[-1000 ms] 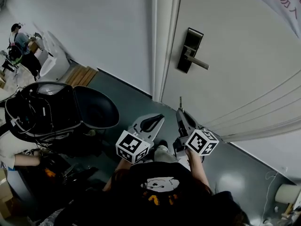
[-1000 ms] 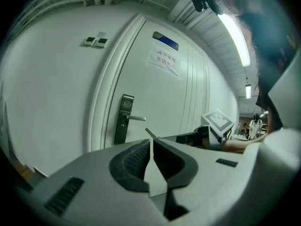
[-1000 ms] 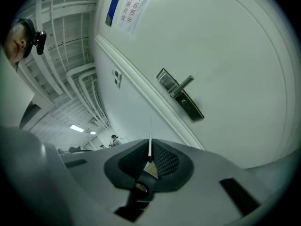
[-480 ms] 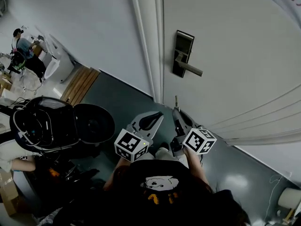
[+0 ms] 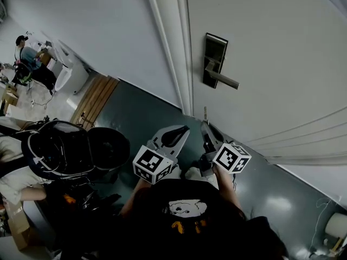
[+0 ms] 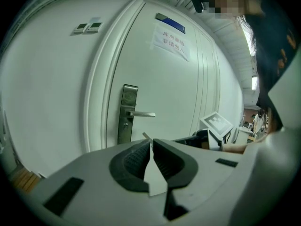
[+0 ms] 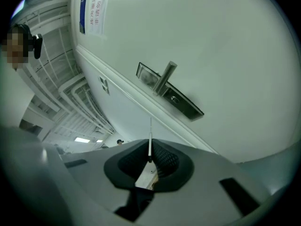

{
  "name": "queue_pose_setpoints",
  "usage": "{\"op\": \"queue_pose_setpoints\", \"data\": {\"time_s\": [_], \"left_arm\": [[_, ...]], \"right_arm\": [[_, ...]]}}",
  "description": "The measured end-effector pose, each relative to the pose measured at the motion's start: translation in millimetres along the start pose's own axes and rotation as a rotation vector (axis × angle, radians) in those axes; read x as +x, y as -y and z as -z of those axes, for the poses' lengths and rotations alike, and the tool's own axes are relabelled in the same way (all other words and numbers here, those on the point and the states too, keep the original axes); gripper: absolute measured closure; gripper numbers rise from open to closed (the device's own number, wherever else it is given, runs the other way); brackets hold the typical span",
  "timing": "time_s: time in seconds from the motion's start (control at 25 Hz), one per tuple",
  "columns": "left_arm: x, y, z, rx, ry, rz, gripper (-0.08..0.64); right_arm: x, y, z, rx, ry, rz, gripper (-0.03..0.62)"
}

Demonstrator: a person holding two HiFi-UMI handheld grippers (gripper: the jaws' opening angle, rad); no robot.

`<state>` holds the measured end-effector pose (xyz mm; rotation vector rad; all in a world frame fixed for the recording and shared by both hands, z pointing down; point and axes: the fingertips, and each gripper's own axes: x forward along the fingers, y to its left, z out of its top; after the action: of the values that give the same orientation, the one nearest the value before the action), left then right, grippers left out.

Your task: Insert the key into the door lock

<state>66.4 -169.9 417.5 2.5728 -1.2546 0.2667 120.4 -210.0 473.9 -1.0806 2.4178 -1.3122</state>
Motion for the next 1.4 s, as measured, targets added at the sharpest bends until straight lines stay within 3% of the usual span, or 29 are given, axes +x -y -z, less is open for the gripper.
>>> {"op": "queue_pose_setpoints", "data": {"time_s": [0.52, 0.88, 1.2, 1.4], "left_arm": [[-6.9, -34.2, -11.0, 0.088, -0.011, 0.223, 0.535], [-13.7, -51.6, -20.8, 0.153, 0.044, 0.371, 0.535], [-11.7, -66.0, -18.2, 0.185, 0.066, 0.413, 0.535], [-9.2, -70.2, -12.9, 0.209, 0.079, 0.421, 0.535]], "right_arm": [[29.1, -11.3, 3.5, 0.146, 0.167, 0.077, 0.571], [58.4, 2.0, -8.7, 0.273, 0.292, 0.099, 0.571], [85.3, 20.1, -32.6, 0.401, 0.377, 0.054, 0.572], [93.1, 32.4, -52.1, 0.433, 0.431, 0.010, 0.572]]}}
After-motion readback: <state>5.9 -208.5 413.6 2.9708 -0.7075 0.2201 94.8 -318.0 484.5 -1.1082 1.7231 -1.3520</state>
